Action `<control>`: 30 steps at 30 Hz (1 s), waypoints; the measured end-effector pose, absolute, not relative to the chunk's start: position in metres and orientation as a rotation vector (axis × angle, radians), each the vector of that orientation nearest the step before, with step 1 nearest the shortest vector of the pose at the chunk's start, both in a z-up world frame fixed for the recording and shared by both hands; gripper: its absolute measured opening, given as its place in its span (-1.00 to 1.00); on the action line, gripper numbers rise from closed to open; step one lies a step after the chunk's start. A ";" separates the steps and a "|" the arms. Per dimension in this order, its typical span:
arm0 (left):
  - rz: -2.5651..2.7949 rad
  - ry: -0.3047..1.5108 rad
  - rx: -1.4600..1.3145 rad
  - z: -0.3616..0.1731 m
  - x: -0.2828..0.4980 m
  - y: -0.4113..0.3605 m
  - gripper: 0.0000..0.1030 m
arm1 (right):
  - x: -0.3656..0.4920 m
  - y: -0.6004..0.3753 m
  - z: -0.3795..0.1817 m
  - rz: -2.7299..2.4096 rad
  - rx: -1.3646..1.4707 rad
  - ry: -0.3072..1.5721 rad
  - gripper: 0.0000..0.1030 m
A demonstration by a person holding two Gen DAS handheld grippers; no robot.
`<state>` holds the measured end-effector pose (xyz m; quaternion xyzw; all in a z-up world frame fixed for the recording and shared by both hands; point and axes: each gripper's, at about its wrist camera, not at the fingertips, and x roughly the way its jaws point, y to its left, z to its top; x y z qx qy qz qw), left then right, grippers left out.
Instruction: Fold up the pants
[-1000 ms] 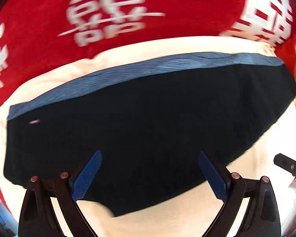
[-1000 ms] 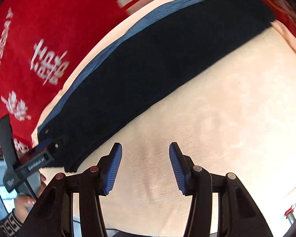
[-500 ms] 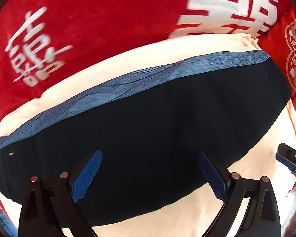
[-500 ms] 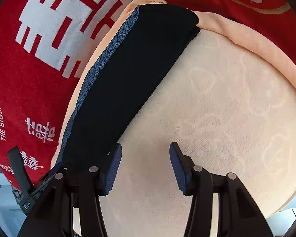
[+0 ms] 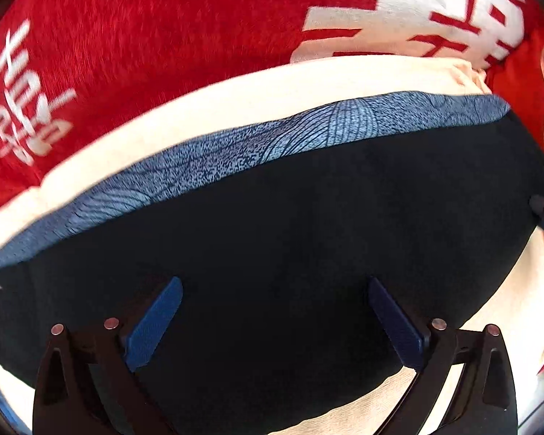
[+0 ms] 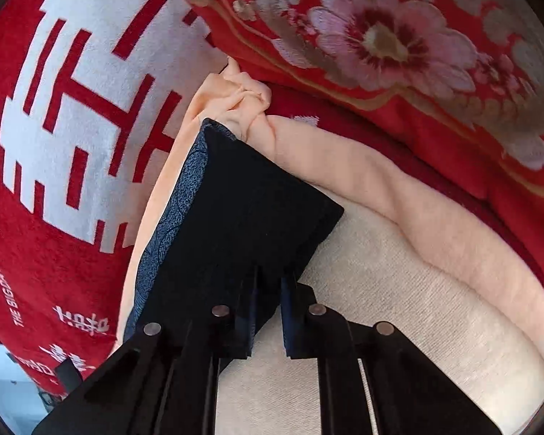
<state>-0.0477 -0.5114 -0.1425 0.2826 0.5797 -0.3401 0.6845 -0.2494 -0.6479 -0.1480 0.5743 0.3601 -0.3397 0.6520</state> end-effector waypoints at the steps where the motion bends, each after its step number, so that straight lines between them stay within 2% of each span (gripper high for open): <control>1: -0.768 1.310 0.629 -0.144 -0.046 -0.512 1.00 | -0.248 -0.646 -0.144 -0.766 1.272 0.832 -0.77; 5: -0.757 1.319 0.680 -0.137 -0.046 -0.518 1.00 | -0.241 -0.649 -0.123 -0.733 1.170 0.844 -0.79; 9: -0.740 1.216 0.637 -0.109 -0.051 -0.522 1.00 | -0.243 -0.657 -0.119 -0.737 1.149 0.856 -0.79; 12: -0.726 1.304 0.653 -0.129 -0.053 -0.526 1.00 | -0.249 -0.655 -0.147 -0.751 1.182 0.958 -0.75; 14: -0.702 1.360 0.671 -0.145 -0.055 -0.523 1.00 | -0.258 -0.653 -0.148 -0.741 1.254 0.897 -0.73; 16: -0.700 1.352 0.622 -0.143 -0.055 -0.518 1.00 | -0.262 -0.644 -0.144 -0.697 1.292 0.885 -0.59; 18: -0.702 1.343 0.626 -0.143 -0.056 -0.514 1.00 | -0.265 -0.630 -0.142 -0.643 1.320 0.881 -0.14; 20: -0.691 1.351 0.630 -0.143 -0.058 -0.510 1.00 | -0.266 -0.616 -0.142 -0.599 1.330 0.899 0.00; 30: -0.673 1.357 0.625 -0.139 -0.054 -0.514 1.00 | -0.276 -0.585 -0.152 -0.519 1.413 0.863 0.00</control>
